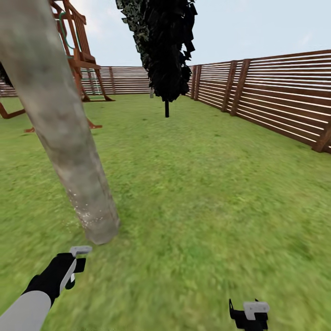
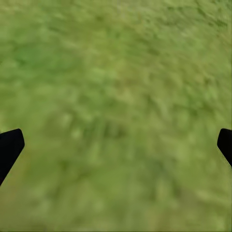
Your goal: In the garden, pick up the pesticide atomizer on the floor and spray pesticide onto both trees until each tree trunk is fully covered.
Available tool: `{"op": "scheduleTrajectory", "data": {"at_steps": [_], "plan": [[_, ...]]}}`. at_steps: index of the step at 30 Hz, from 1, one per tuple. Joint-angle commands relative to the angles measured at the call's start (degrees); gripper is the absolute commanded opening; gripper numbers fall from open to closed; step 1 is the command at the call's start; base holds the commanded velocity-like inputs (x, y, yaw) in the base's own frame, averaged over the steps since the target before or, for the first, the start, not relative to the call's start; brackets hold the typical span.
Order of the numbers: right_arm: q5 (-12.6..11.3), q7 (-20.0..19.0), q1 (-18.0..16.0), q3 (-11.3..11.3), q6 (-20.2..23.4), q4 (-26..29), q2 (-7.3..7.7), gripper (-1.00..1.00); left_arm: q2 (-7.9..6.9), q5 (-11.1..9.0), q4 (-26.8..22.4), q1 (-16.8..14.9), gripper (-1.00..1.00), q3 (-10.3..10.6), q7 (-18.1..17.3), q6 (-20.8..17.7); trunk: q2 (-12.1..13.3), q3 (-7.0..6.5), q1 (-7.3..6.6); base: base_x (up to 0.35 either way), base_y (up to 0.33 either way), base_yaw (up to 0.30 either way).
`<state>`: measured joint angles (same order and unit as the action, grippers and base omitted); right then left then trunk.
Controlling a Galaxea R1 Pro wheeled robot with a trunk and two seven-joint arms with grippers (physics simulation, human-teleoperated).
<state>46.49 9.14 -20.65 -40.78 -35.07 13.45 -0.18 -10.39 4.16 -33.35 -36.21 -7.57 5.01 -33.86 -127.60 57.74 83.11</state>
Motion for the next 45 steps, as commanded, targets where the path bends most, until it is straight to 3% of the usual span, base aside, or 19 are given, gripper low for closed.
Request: {"op": "scheduleTrajectory", "data": {"at_steps": [1, 6, 19, 34, 45], "plan": [[0.0, 0.0, 0.0, 0.0, 0.0, 0.0, 0.00, 1.00, 0.07, 0.1, -0.1, 0.0, -1.00, -0.1, 0.0, 0.0, 0.0, 0.00, 0.00, 0.063, -0.274, 0.278], [0.0, 0.0, 0.0, 0.0, 0.0, 0.0, 0.00, 1.00, 0.11, 0.1, -0.1, 0.0, -1.00, -0.1, 0.0, 0.0, 0.0, 0.00, 0.00, 0.091, -0.274, 0.248], [0.0, 0.0, 0.0, 0.0, 0.0, 0.0, 0.00, 1.00, 0.37, 0.1, -0.1, 0.0, -1.00, -0.1, 0.0, 0.0, 0.0, 0.00, 0.00, 0.097, -0.274, 0.023], [0.0, 0.0, 0.0, 0.0, 0.0, 0.0, 0.00, 1.00, 0.37, 0.1, -0.1, 0.0, -1.00, -0.1, 0.0, 0.0, 0.0, 0.00, 0.00, 0.104, -0.274, 0.266], [0.1, 0.0, 0.0, 0.0, 0.0, 0.0, 0.00, 1.00, 0.37, 0.1, 0.0, 0.0, -1.00, -0.1, -0.1, 0.0, 0.0, 0.00, 0.00, 0.150, -0.268, 0.075]]}}
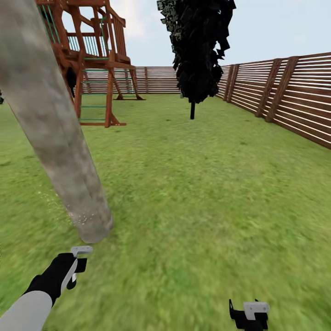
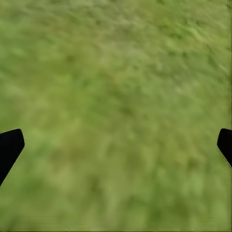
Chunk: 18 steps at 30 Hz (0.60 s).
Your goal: In the garden, pick up the pesticide atomizer on the floor and spray pesticide onto both trees until each tree trunk is fully covered.
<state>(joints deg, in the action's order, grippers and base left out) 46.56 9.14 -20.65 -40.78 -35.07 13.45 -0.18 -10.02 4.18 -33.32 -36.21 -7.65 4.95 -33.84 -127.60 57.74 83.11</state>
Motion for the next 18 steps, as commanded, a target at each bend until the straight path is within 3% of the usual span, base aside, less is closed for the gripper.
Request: {"op": "scheduleTrajectory", "data": {"at_steps": [1, 6, 10, 12, 15, 16, 17, 18], "plan": [[0.0, 0.0, 0.0, 0.0, 0.0, 0.0, 0.00, 1.00, 0.04, 0.0, 0.1, 0.0, -1.00, 0.0, 0.0, 0.0, 0.0, 0.00, 0.00, 0.153, -0.267, 0.262], [0.0, 0.0, 0.0, 0.0, 0.0, 0.0, 0.00, 1.00, 0.18, -0.1, 0.3, 0.0, -1.00, 0.1, 0.0, 0.1, 0.0, 0.00, 0.00, 0.164, -0.238, 0.274], [-0.1, 0.0, 0.0, 0.0, 0.0, 0.1, 0.01, 1.00, 1.07, -0.1, -0.5, -0.1, -1.00, 0.0, -0.1, 0.9, 0.0, 0.00, 0.00, 0.027, -0.029, 0.240], [-0.1, 0.0, 0.0, 0.0, 0.0, 0.1, 0.02, 1.00, 2.62, 0.0, -1.0, -1.0, -1.00, 0.4, -0.1, 1.8, 0.0, 0.00, 0.00, 0.002, -0.002, 0.033], [-0.1, 0.0, 0.0, 0.0, 0.0, 0.1, 0.07, 1.00, 1.71, 0.2, -1.1, -1.7, -1.00, 0.3, -0.2, 1.7, 0.0, 0.00, 0.00, 0.000, 0.000, 0.005], [0.0, 0.0, 0.0, 0.0, 0.0, 0.1, 0.07, 1.00, 0.06, 0.1, -1.0, -2.9, -1.00, 0.2, -0.6, 1.5, 0.0, 0.00, 0.00, 0.000, 0.000, 0.000], [0.0, 0.0, 0.0, 0.0, 0.0, 0.2, 0.08, 1.00, -0.69, 0.1, -1.0, -3.4, -1.00, 0.4, -0.8, 1.3, 0.0, 0.00, 0.00, 0.000, 0.000, 0.000], [0.0, 0.0, 0.0, 0.0, 0.0, 0.2, 0.09, 1.00, -0.33, 0.1, -1.1, -3.6, -1.00, 0.7, -0.9, 1.1, 0.0, 0.00, 0.00, 0.000, 0.000, 0.000]]}}
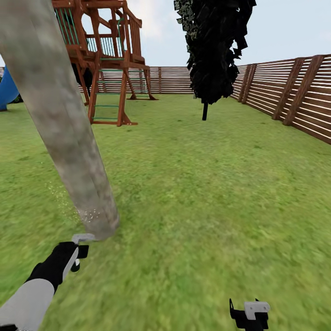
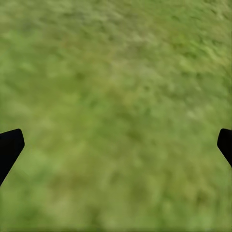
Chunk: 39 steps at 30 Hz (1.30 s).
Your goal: In the garden, pick up the pesticide atomizer on the floor and spray pesticide onto both trees until each tree trunk is fully covered.
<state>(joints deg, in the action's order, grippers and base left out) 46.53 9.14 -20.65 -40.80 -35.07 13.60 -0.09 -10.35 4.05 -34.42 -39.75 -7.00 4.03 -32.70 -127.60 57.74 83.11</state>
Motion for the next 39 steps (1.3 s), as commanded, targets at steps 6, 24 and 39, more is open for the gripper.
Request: {"op": "scheduleTrajectory", "data": {"at_steps": [6, 24, 39], "plan": [[0.1, 0.0, 0.0, 0.0, 0.0, 0.0, 0.00, 1.00, 3.31, 0.6, -0.1, -5.0, -1.00, 0.9, -1.3, -6.3, 0.0, 0.00, 0.00, 0.000, 0.000, 0.000], [0.1, 0.0, 0.0, 0.0, 0.0, -0.1, -0.01, 1.00, -0.32, 1.0, -9.8, -6.3, -1.00, 1.5, -6.8, -13.7, 0.0, 0.00, 0.00, 0.020, 0.015, 0.000], [0.0, 0.0, 0.0, 0.0, 0.0, 0.0, -0.07, 1.00, -4.67, 0.5, -12.5, -6.2, -1.00, 3.2, -6.8, -18.1, 0.0, 0.00, 0.00, 0.004, 0.003, 0.152]]}}
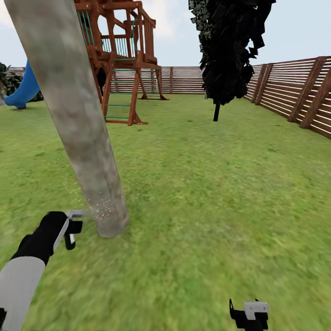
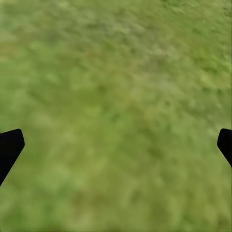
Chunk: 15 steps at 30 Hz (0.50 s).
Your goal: In the garden, pick up the pesticide atomizer on the floor and spray pesticide onto both trees until each tree trunk is fully covered.
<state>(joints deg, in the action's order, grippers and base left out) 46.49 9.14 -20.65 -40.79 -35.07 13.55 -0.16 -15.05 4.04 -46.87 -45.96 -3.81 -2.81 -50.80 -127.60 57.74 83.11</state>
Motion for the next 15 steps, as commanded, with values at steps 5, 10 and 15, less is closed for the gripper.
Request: {"op": "scheduleTrajectory", "data": {"at_steps": [5, 10, 15], "plan": [[0.1, 0.0, 0.0, -0.1, 0.0, 0.1, 0.06, 1.00, 4.70, 0.9, -2.3, -0.3, -1.00, 0.1, 0.1, -1.2, 0.0, 0.00, 0.00, 0.000, 0.000, 0.009], [0.1, 0.0, 0.0, -0.1, 0.0, 0.0, 0.07, 1.00, 0.15, 0.5, -3.0, -1.0, -1.00, 0.0, -0.1, -3.9, 0.0, 0.00, 0.00, 0.000, 0.000, 0.000], [0.1, 0.0, 0.0, -0.1, 0.0, 0.1, 0.07, 1.00, 5.78, 1.0, -3.1, -1.2, -1.00, 2.6, 0.3, -4.3, 0.0, 0.00, 0.00, 0.000, 0.000, 0.000]]}}
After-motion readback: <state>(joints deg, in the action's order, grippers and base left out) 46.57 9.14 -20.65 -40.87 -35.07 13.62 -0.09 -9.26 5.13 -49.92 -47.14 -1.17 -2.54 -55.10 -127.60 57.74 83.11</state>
